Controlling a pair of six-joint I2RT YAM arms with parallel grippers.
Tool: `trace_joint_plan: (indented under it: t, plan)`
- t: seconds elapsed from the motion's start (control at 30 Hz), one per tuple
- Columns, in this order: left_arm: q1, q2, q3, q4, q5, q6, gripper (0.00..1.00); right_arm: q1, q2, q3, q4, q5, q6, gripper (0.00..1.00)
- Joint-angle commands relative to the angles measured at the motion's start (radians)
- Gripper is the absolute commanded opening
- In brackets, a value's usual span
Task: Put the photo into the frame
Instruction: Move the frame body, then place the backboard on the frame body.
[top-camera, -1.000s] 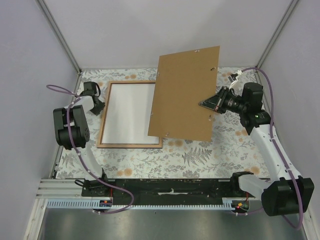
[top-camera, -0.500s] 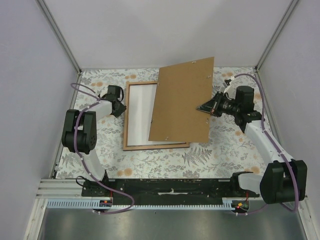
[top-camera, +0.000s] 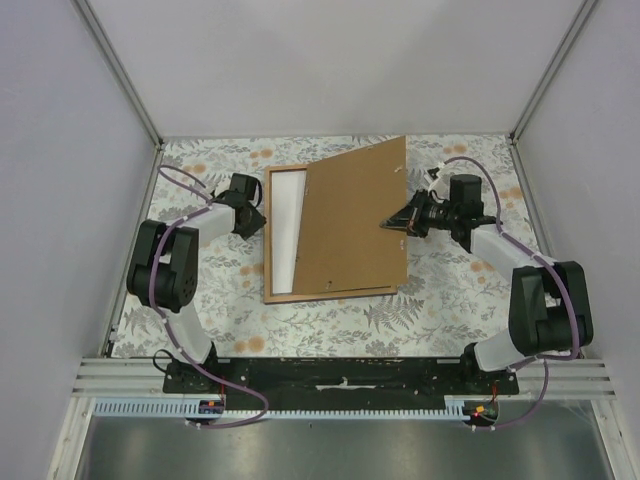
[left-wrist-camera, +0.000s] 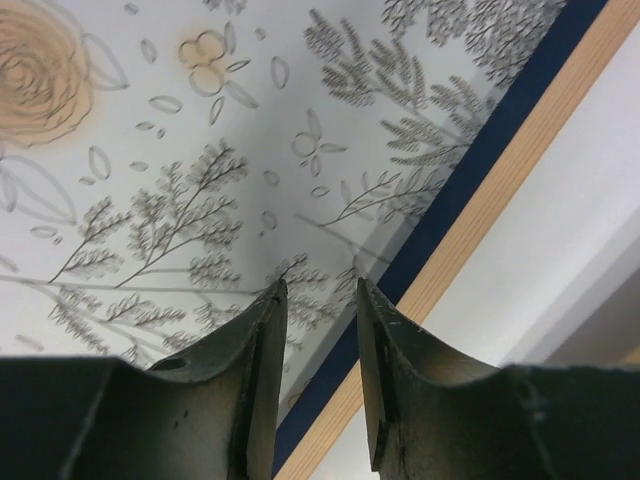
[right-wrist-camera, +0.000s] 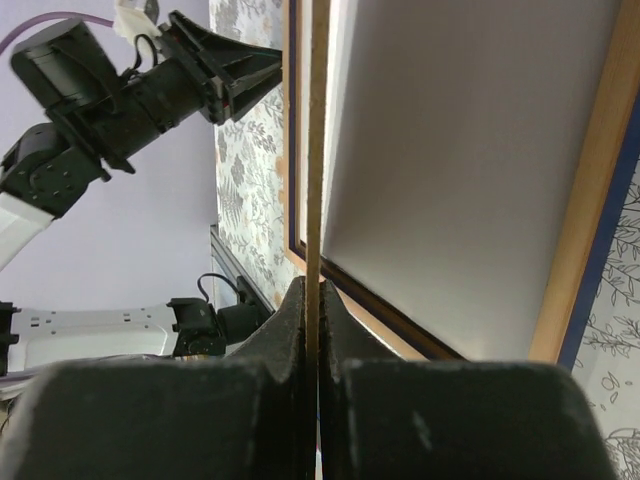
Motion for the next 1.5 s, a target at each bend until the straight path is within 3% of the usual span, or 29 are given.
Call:
trace_joint_plan:
  t: [0.0, 0.5, 1.47]
  plan:
    - [0.000, -0.080, -0.036, -0.079, -0.049, -0.001, 0.42, 0.033, 0.075, 0.095, 0.125, -0.084, 0.009, 0.00]
    - [0.015, -0.096, -0.027, -0.076, 0.015, 0.037, 0.42, 0.074, 0.282, 0.201, 0.160, -0.141, 0.038, 0.00]
    - [0.024, -0.056, -0.023, -0.062, 0.037, 0.048, 0.40, 0.166, 0.445, 0.242, 0.255, -0.136, 0.087, 0.00]
